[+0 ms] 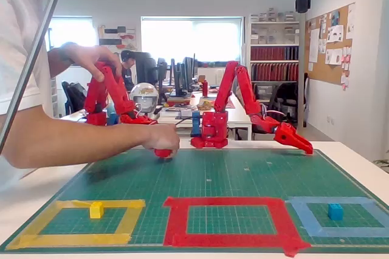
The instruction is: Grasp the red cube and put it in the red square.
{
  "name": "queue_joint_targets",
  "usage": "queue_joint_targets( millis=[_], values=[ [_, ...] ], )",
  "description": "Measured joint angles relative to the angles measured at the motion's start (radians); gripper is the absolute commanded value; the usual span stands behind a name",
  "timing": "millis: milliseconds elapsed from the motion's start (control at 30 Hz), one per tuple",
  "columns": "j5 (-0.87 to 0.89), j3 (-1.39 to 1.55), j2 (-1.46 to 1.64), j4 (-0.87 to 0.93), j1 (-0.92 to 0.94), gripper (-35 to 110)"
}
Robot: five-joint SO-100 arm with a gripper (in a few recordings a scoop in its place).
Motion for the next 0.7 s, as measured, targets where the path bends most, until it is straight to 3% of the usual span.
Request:
queue_joint_targets(
  millis=[167,700],
  values=[
    [0.000,0.000,0.000,0.000,0.000,-1],
    [-0.009,0.015,0.014,-0.002,0.023,-1]
  ],
)
